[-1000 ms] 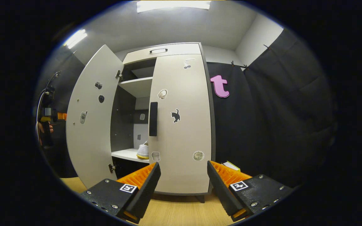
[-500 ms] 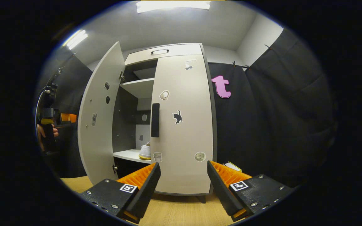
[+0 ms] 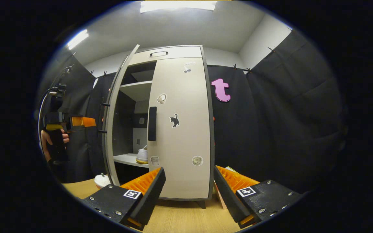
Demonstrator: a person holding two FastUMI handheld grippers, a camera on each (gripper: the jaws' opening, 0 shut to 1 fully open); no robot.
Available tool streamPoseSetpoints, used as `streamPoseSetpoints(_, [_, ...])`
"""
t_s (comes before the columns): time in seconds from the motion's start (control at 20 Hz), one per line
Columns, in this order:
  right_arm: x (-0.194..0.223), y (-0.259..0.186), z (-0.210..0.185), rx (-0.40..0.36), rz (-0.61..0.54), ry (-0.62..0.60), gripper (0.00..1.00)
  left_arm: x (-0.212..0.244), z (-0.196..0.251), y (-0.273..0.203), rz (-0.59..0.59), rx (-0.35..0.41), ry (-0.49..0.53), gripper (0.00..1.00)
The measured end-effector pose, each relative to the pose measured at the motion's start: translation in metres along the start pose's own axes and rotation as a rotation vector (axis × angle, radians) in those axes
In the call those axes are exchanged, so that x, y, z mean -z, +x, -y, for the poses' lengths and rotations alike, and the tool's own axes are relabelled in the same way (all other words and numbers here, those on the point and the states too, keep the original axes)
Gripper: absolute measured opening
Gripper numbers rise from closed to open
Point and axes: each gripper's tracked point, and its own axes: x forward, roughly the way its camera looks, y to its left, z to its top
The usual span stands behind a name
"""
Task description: Grab one shoe with the right hand and put it into the shoe cabinet, grab the other shoe with the left hand and put it into the shoe cabinet; then close the right door with the right hand and the left door with the left hand.
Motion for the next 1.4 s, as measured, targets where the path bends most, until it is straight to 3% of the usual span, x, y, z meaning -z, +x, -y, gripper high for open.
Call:
streamPoseSetpoints(0.25, [-0.001,-0.001,0.007,0.019,-0.005,-0.003,0.92,0.010,0.045,0.018,-0.003,0.102,0.001,0.99])
streamPoseSetpoints(0.4, [-0.002,-0.001,0.011,0.030,-0.003,-0.008,0.92,0.020,0.054,0.026,-0.032,0.135,0.037,0.92])
streamPoseSetpoints(0.6, [0.000,0.000,0.014,0.035,-0.008,-0.009,0.92,0.030,0.064,0.037,-0.042,0.137,0.063,0.99])
streamPoseSetpoints(0.65, [0.001,0.001,0.016,0.037,-0.009,-0.012,0.92,0.032,0.067,0.041,-0.047,0.138,0.067,0.92])
streamPoseSetpoints(0.95, [0.000,0.006,0.023,0.052,-0.005,-0.011,0.92,0.044,0.079,0.072,-0.075,0.133,0.037,0.99])
streamPoseSetpoints(1.0, [0.000,0.006,0.024,0.052,-0.007,-0.012,0.92,0.046,0.081,0.076,-0.078,0.132,0.034,0.92])
streamPoseSetpoints(1.05, [0.001,0.007,0.024,0.052,-0.010,-0.013,0.92,0.047,0.082,0.081,-0.082,0.132,0.038,0.99])
streamPoseSetpoints(1.3, [0.000,0.007,0.027,0.061,-0.004,-0.016,0.92,0.051,0.087,0.097,-0.081,0.115,0.075,0.92])
streamPoseSetpoints(1.4, [-0.001,0.007,0.028,0.062,-0.001,-0.013,0.92,0.051,0.087,0.102,-0.078,0.114,0.077,0.96])
